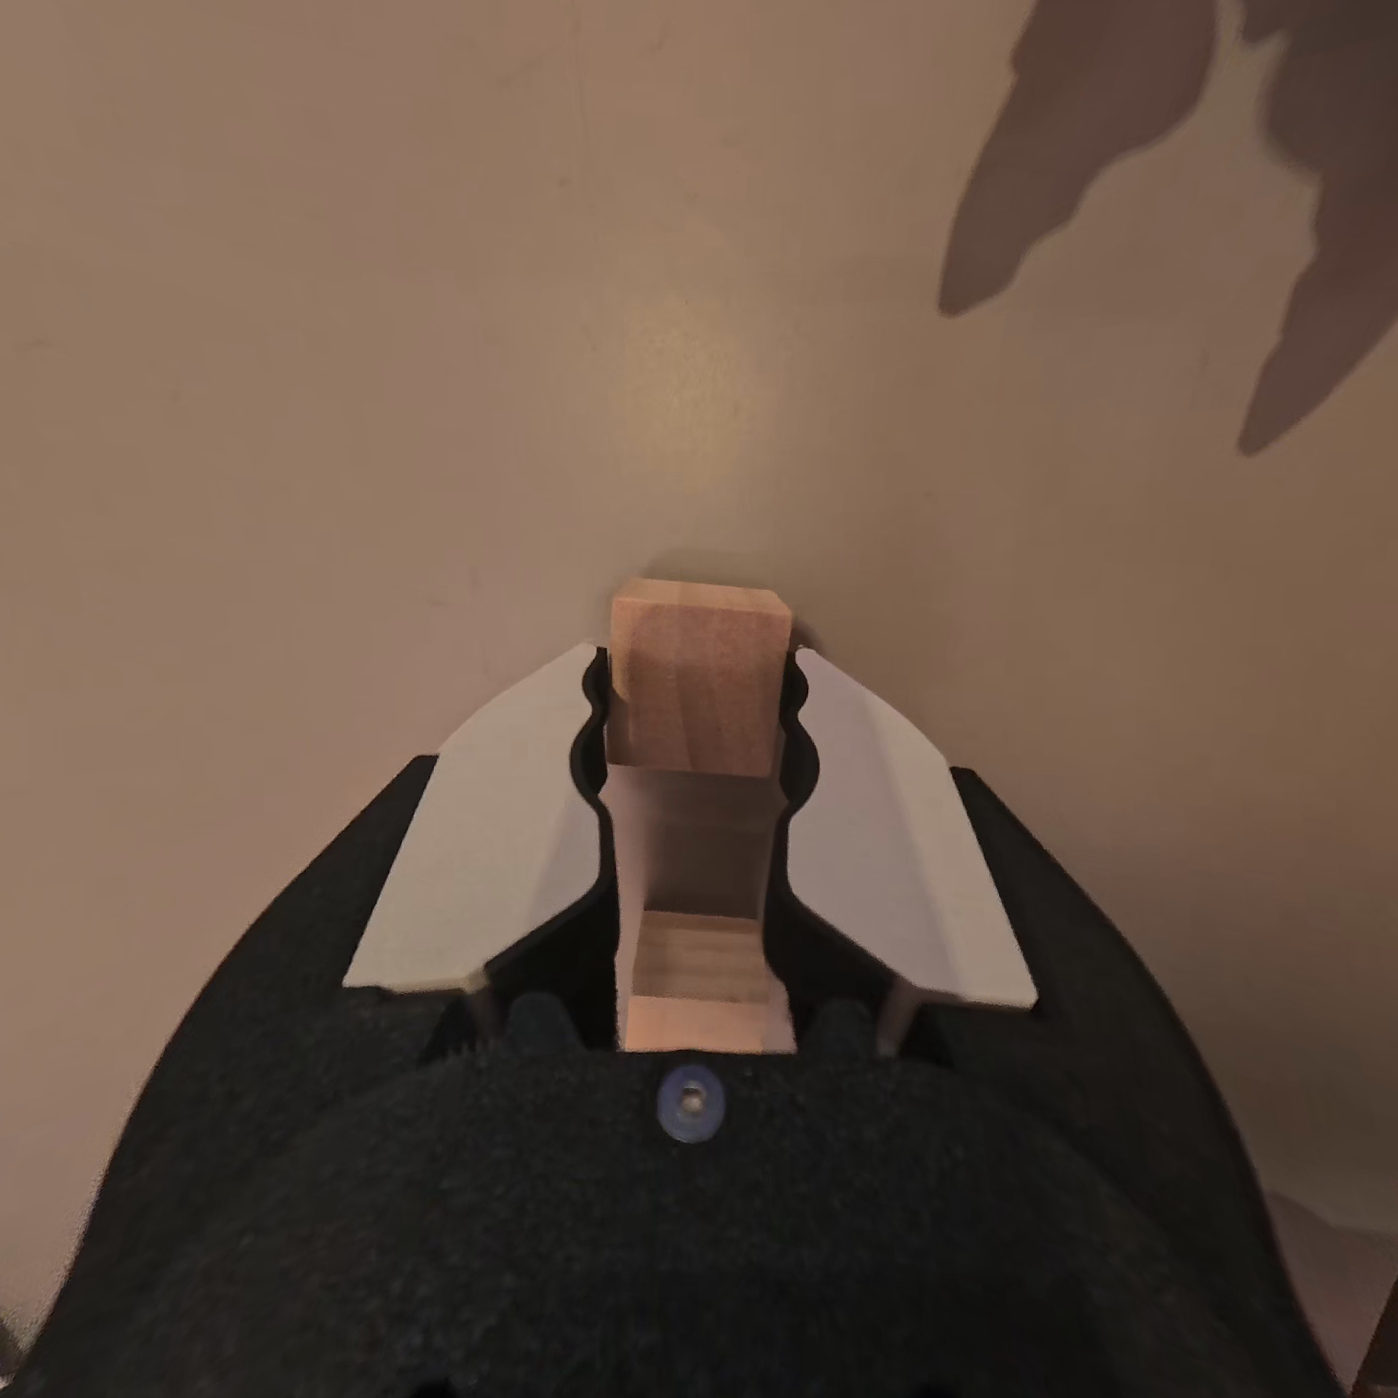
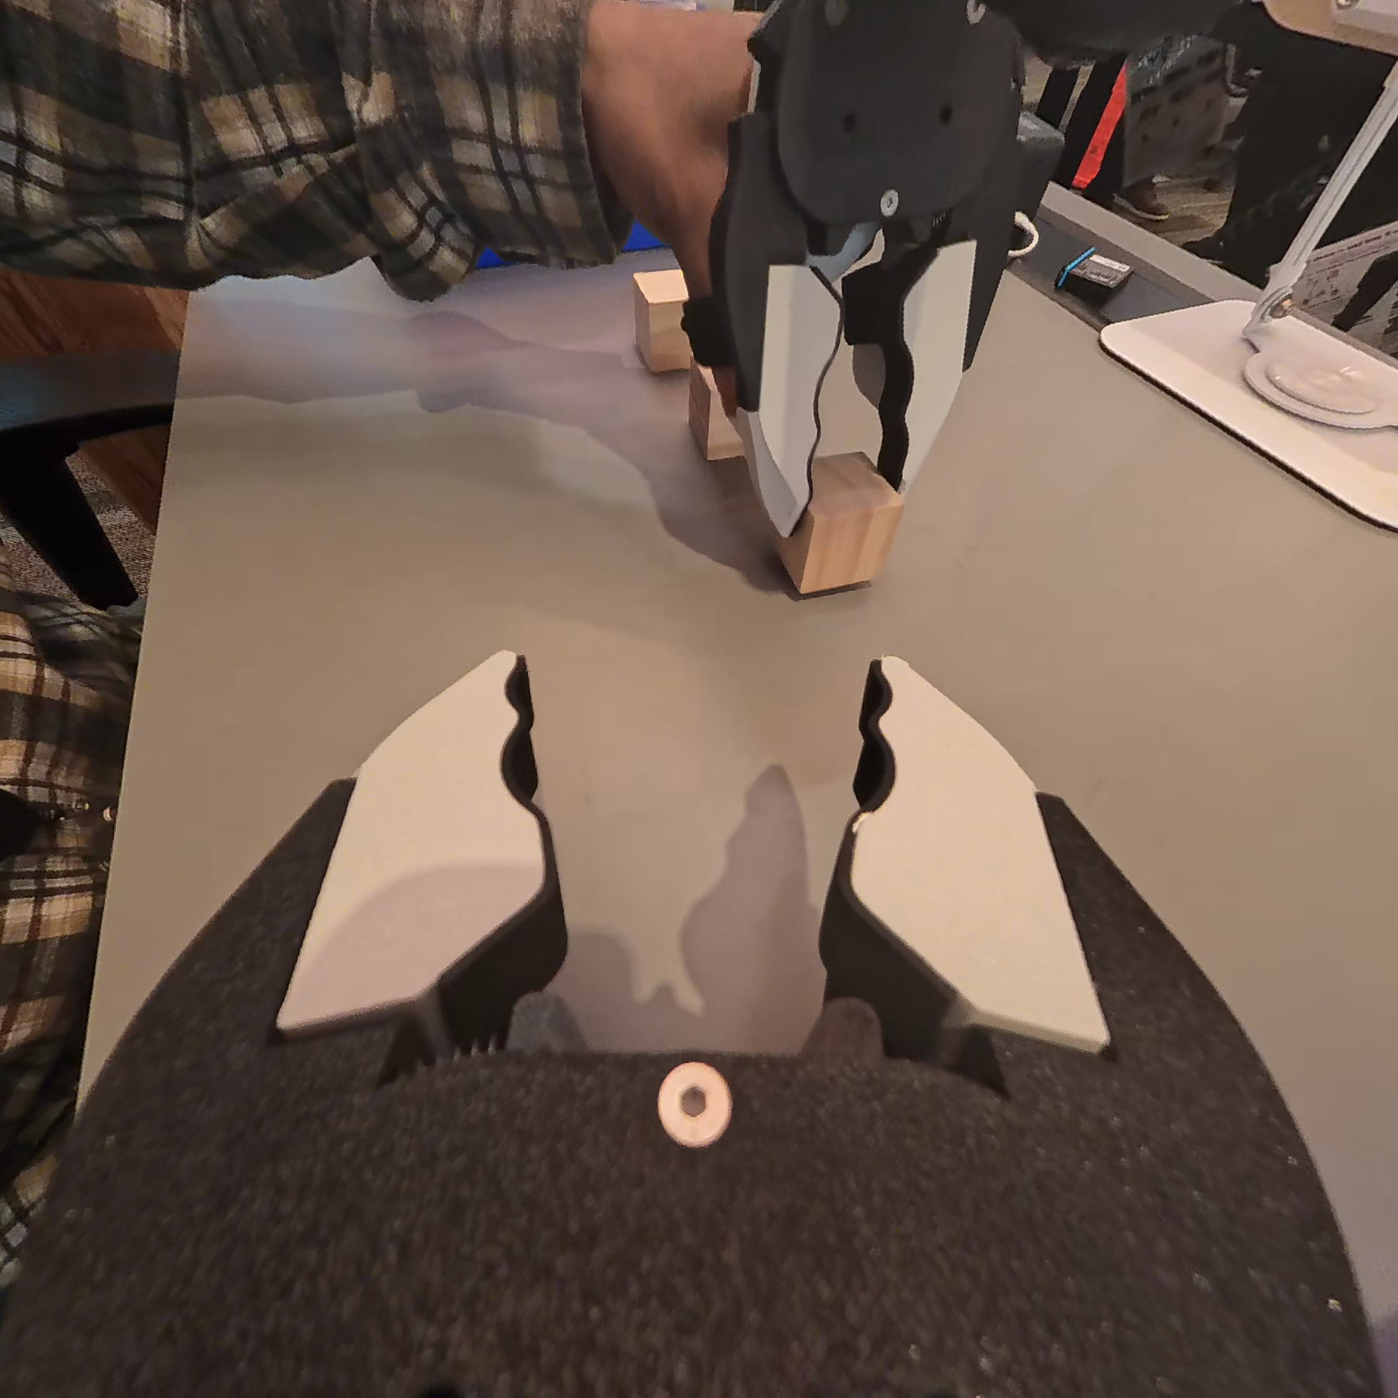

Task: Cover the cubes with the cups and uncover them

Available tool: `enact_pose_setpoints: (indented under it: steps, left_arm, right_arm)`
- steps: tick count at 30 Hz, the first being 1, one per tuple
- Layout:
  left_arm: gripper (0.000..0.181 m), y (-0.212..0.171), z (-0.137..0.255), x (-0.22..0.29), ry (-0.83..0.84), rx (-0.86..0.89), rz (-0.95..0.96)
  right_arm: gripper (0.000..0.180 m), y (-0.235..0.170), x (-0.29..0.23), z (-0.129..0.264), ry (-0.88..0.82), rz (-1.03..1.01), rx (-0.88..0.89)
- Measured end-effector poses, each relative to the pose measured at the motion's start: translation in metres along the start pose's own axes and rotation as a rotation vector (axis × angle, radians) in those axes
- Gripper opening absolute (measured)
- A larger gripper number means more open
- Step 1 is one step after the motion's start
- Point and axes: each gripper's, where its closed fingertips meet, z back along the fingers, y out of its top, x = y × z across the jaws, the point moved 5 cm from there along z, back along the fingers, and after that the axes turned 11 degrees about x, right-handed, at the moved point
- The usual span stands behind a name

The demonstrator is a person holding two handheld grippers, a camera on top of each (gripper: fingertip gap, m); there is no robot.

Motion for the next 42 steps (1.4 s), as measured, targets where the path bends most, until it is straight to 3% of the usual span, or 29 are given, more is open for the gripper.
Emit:
enact_pose_setpoints:
  steps: [18,23,28,33,38,42]
  left_arm:
    - [0.044,-0.003,-0.006,-0.001,0.011,0.005,0.041]
    - [0.073,-0.001,0.004,-0.005,0.047,0.052,0.072]
    - [0.085,0.000,0.063,-0.005,0.151,0.182,0.098]
    - [0.085,-0.031,0.154,0.006,0.307,0.290,0.166]
    - [0.079,-0.106,0.238,0.028,0.485,0.328,0.315]
    - [0.076,-0.186,0.278,0.050,0.616,0.286,0.466]
  right_arm:
    - [0.083,0.000,-0.002,-0.004,0.010,-0.003,0.011]
    - [0.087,0.005,-0.003,-0.003,0.003,-0.002,0.022]
    - [0.087,0.011,-0.010,-0.002,0.001,0.017,0.030]
    - [0.087,0.014,-0.015,-0.004,0.002,0.028,0.039]
    - [0.087,0.013,-0.016,-0.008,0.008,0.029,0.044]
    - [0.087,0.012,-0.015,-0.012,0.012,0.027,0.043]
